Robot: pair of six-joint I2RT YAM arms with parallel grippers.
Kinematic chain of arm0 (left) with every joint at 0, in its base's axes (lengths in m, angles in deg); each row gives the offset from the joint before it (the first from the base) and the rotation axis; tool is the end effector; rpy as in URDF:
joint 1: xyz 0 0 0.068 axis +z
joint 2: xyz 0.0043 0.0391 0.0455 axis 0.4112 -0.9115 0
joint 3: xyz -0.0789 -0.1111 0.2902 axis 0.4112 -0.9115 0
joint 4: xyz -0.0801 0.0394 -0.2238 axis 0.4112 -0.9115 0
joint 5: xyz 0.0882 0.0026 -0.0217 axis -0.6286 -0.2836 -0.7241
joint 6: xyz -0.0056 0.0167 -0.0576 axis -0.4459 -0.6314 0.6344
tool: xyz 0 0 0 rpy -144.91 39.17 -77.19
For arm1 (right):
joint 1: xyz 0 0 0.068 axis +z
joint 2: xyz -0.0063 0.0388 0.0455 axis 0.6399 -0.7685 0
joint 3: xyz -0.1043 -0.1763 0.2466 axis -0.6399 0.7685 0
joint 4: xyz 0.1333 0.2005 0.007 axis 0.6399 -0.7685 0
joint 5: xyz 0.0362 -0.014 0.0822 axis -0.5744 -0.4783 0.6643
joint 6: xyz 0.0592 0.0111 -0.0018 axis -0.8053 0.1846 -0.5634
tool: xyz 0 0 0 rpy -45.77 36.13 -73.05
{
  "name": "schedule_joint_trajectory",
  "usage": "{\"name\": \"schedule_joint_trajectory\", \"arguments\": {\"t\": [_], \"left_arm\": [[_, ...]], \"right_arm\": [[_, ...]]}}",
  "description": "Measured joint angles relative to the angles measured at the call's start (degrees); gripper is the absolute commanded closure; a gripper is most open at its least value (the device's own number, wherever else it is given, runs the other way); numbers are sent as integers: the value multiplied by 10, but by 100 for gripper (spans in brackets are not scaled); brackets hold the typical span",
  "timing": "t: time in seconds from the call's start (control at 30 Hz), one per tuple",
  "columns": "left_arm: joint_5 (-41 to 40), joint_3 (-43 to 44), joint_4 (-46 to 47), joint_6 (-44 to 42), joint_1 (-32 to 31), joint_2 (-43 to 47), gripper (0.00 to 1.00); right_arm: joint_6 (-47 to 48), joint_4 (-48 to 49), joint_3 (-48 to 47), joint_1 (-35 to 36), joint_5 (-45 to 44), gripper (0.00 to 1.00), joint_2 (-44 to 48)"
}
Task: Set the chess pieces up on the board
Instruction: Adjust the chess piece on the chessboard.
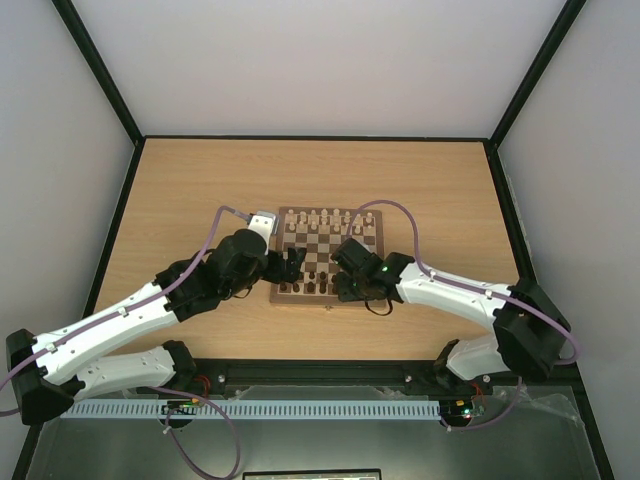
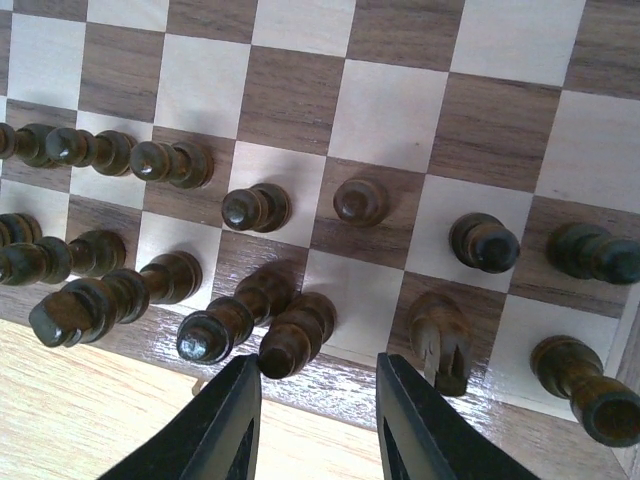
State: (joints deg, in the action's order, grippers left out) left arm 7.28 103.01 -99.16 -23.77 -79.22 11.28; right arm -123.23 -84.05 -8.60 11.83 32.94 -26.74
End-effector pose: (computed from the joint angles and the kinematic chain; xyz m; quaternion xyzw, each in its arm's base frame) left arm 0.1122 -0.1387 0.3596 0.1009 0.8480 -0.2625 0.4492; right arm 0.1601 0.1918 0.2600 -0.0551 0.9468 0.1803 0.2608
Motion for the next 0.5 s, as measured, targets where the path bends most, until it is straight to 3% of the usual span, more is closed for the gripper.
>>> {"name": "schedule_joint_trajectory", "arguments": {"t": [0.5], "left_arm": [[8, 0, 0, 0, 3, 0, 1]], "right_arm": [[9, 15, -4, -7, 2, 79, -26]]}}
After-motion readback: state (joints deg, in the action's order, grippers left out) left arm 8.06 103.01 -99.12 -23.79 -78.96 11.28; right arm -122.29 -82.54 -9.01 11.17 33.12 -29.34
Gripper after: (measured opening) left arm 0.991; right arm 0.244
